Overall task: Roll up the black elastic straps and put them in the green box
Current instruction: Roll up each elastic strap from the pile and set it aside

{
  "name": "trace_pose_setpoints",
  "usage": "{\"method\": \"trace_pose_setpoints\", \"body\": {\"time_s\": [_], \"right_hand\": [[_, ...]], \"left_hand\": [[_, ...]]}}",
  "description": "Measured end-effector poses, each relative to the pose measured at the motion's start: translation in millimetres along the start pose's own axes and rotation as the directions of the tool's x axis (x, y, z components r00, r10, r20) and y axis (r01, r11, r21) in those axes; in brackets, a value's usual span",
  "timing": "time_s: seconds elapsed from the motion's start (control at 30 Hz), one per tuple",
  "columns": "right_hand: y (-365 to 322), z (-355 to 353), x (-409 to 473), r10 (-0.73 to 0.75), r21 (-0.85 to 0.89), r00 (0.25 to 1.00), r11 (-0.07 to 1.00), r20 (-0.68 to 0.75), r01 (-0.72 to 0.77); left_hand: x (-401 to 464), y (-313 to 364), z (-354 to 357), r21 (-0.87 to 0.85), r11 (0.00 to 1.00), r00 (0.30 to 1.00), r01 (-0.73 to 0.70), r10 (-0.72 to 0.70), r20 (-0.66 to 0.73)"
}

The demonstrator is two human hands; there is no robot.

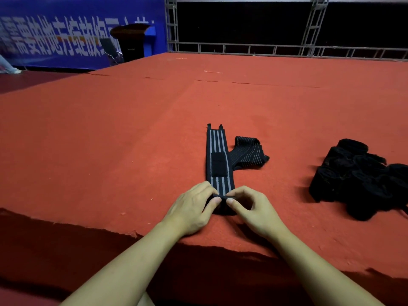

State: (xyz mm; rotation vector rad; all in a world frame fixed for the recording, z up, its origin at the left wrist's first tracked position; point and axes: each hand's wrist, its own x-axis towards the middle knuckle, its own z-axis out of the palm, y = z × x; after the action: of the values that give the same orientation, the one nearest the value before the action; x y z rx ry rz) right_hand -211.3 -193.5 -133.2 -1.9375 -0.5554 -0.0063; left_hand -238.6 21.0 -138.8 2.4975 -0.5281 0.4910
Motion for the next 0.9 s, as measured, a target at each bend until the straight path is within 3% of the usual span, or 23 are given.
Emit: {"method": "trace_pose_setpoints", "body": {"time_s": [0.23,0.53,0.77,0.9], "right_hand": [[0,3,4,0.072,0.078,0.997,0.994,-0.028,-0.07],[3,1,11,0.109,0.056,0.994,0.993,-0.031,-0.107],[6,4,11,0.079,-0.159,0.992,0.983,-0.098,-0.094],[4,5,6,-0.057,-0.229,0.995,0.973,-0.086,0.036]], "left_hand": [[4,0,0,0.042,0.998,0.999,-0.036,0.034,0.04],[-1,3,-4,0.0,0.997,0.997,-0.073,0.073,0.038],[1,-1,1,0.109,0.993,0.998,-0.038,0.032,0.055],[2,-4,4,0.109,0.994,0.997,0.023,-0.031,0.069]]}}
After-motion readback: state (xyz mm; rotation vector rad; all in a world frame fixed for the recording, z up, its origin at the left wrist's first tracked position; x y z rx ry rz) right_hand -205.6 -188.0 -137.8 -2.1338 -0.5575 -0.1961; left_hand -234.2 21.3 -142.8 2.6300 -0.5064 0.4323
